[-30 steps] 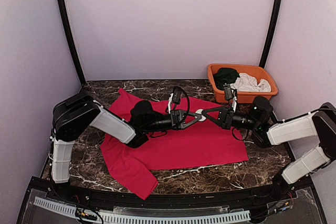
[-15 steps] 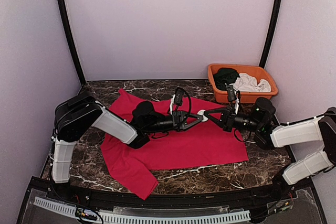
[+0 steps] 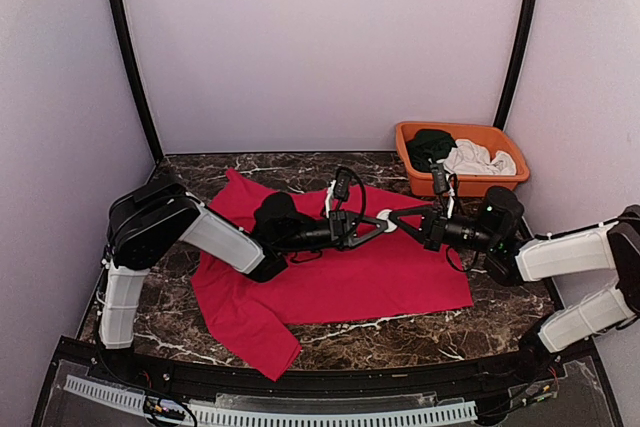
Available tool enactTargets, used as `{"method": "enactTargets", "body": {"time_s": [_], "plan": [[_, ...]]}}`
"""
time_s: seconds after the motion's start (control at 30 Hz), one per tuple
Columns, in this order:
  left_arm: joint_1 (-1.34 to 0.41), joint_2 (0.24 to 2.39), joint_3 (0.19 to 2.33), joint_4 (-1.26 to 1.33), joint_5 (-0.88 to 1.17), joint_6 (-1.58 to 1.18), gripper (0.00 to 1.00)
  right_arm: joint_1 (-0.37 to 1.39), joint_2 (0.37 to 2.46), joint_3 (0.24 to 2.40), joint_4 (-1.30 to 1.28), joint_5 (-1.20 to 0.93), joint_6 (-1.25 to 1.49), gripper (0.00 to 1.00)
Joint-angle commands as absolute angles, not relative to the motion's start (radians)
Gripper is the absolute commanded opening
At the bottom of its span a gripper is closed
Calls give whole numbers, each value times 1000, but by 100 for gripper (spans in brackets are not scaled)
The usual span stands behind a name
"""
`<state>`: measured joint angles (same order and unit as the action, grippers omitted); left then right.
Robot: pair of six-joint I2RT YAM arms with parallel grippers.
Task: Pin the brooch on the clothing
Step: Open the brooch at the center of the board.
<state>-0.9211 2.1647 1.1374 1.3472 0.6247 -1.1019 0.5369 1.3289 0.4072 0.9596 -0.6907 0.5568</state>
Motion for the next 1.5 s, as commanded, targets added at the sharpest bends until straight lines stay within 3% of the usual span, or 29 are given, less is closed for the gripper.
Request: {"method": "enactTargets", "body": {"time_s": [0.0,0.5,0.7,0.93,1.23,1.47], "plan": [[-925,2172,1170,1596,623,-1109,4,572,1298,428,917,-692,507,0],[-926,2172,1166,1599,632,-1133,33,598,1296,458,809,-626,456,0],[-904,2147,1122,1626,638,-1150,33,596,1282,442,812,-623,464,0],[-902,2121,1107,1627,662,-1164,23,583,1293,413,877,-646,491,0],[-902,2113,1102,1627,685,-1175,32,546,1322,377,979,-691,551,0],[-901,2113,1101,1627,684,-1175,26,537,1337,376,1001,-729,556,0]]}}
